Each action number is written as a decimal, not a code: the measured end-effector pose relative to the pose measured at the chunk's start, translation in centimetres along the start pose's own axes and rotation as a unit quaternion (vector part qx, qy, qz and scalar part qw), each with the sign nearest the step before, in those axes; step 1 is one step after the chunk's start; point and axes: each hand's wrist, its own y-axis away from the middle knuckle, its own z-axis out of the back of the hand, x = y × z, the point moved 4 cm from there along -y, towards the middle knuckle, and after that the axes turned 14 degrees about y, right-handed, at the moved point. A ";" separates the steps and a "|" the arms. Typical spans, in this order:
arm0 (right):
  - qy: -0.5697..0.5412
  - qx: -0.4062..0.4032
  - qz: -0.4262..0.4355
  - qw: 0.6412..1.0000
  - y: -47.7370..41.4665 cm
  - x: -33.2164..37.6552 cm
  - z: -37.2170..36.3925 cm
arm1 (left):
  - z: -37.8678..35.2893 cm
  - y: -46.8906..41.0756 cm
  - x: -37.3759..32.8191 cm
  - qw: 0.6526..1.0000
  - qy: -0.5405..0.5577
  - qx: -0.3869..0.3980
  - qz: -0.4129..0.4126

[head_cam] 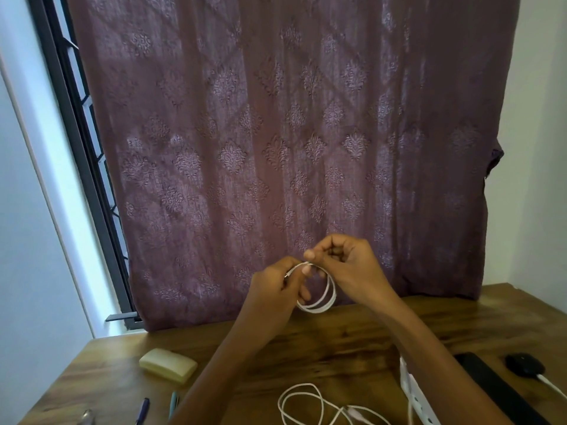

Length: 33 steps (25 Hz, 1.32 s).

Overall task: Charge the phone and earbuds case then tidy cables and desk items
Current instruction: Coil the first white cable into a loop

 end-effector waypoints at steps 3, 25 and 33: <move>-0.017 -0.025 0.015 0.999 0.2 -0.1 0.2 | 0.1 0.0 0.0 0.996 0.059 -0.058 0.014; 0.551 -0.051 0.298 0.778 7.2 -1.6 -3.1 | 3.0 0.4 2.6 0.910 0.270 -0.310 0.056; 0.447 -0.151 0.358 0.806 4.4 2.4 -0.7 | 0.0 1.4 3.4 0.977 0.186 -0.105 0.013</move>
